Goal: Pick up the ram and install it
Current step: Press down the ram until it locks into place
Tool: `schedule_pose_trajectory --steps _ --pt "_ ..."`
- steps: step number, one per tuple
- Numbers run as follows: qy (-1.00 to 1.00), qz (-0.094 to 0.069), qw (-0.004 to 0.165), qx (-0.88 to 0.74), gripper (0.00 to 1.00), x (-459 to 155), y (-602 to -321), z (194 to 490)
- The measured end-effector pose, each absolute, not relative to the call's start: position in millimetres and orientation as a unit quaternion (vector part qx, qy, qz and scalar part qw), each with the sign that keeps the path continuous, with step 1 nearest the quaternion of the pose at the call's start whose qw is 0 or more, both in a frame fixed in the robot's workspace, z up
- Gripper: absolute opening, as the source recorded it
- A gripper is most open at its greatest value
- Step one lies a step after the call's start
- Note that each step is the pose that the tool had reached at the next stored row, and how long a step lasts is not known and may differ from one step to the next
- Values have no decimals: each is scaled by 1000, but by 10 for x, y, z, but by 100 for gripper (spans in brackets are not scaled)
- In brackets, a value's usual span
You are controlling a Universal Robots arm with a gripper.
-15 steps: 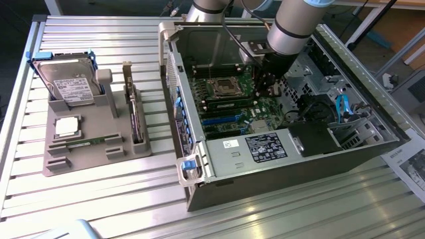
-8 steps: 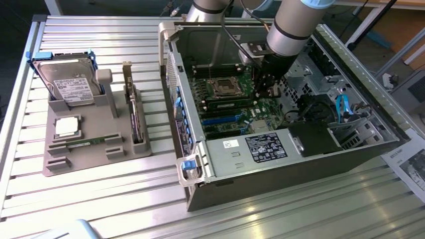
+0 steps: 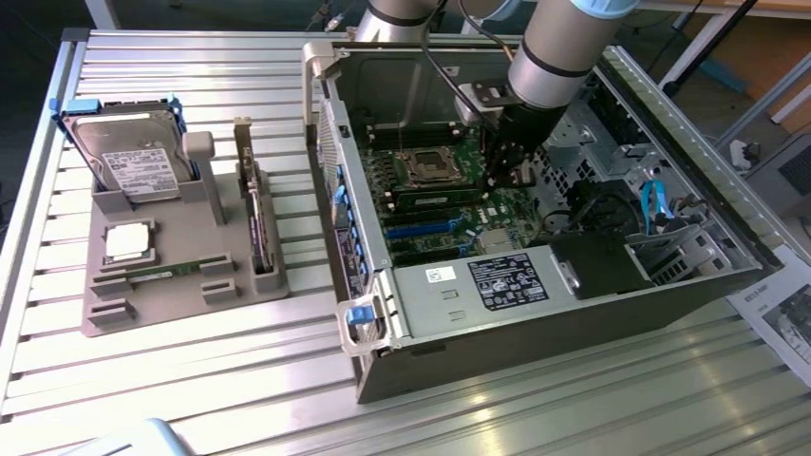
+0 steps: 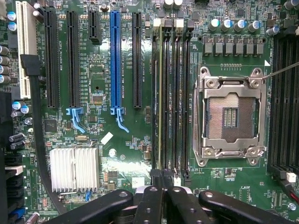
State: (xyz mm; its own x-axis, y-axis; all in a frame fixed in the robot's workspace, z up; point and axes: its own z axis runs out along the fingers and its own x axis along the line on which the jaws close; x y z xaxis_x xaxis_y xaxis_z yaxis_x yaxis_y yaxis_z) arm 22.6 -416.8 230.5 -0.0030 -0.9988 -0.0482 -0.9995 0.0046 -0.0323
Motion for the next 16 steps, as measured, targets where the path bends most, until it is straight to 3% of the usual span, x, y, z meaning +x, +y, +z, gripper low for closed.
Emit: schedule_pose_trajectory --steps 16 --pt "708 6 28 -705 10 226 -4168 2532"
